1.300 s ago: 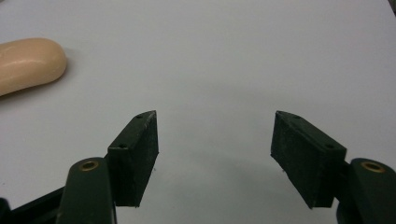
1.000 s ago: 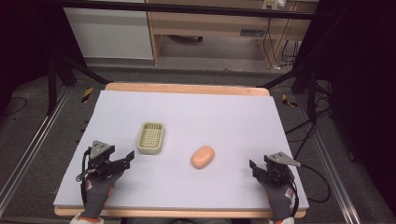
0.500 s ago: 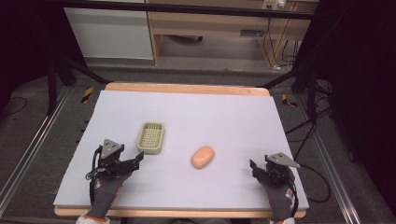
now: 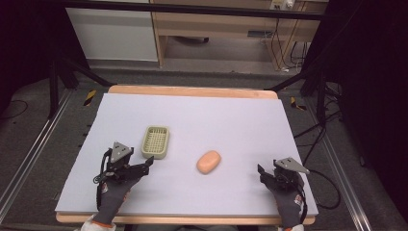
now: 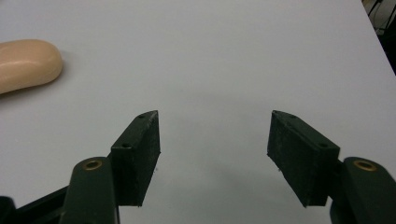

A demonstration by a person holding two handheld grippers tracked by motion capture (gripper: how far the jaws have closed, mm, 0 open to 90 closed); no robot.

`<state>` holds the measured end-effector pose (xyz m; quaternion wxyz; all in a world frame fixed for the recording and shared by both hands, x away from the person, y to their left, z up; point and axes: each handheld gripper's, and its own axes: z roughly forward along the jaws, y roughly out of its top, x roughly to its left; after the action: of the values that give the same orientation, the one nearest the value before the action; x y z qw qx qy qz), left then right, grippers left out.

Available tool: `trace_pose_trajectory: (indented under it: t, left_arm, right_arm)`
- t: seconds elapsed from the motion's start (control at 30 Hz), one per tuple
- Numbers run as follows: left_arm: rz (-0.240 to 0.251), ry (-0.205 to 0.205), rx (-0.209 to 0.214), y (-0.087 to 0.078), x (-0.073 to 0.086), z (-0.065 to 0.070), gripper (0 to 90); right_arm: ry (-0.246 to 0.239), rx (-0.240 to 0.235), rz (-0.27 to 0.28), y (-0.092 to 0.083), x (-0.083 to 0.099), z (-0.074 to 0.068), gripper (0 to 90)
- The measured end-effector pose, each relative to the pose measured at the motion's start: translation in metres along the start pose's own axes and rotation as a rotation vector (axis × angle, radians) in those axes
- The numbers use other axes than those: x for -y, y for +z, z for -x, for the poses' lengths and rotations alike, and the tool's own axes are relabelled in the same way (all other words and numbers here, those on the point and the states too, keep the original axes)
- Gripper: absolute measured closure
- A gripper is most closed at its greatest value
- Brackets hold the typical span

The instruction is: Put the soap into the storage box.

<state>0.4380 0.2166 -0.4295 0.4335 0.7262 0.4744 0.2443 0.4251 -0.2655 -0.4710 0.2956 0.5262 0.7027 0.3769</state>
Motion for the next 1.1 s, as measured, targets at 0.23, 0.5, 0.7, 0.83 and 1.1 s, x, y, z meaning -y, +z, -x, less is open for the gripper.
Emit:
trace_pose_trajectory:
  t: [0.23, 0.5, 0.7, 0.83, 1.1]
  left_arm:
    - [0.004, 0.013, 0.020, -0.001, -0.015, 0.004, 17.7]
    - [-0.001, 0.037, 0.042, 0.007, -0.028, 0.017, 17.2]
    - [-0.006, 0.055, 0.061, 0.017, -0.034, 0.031, 17.2]
    - [-0.017, 0.072, 0.071, 0.022, -0.036, 0.038, 17.2]
    - [-0.046, 0.091, 0.099, 0.037, -0.040, 0.055, 18.5]
  right_arm:
    - [-0.002, 0.000, -0.002, 0.000, 0.000, -0.001, 33.7]
    - [-0.004, 0.002, -0.004, 0.000, 0.000, -0.001, 33.7]
    - [-0.014, 0.003, 0.000, 0.001, 0.000, -0.002, 33.6]
    - [-0.009, -0.001, -0.004, 0.001, 0.000, -0.003, 33.6]
    - [-0.014, 0.007, -0.006, 0.001, 0.000, -0.003, 33.3]
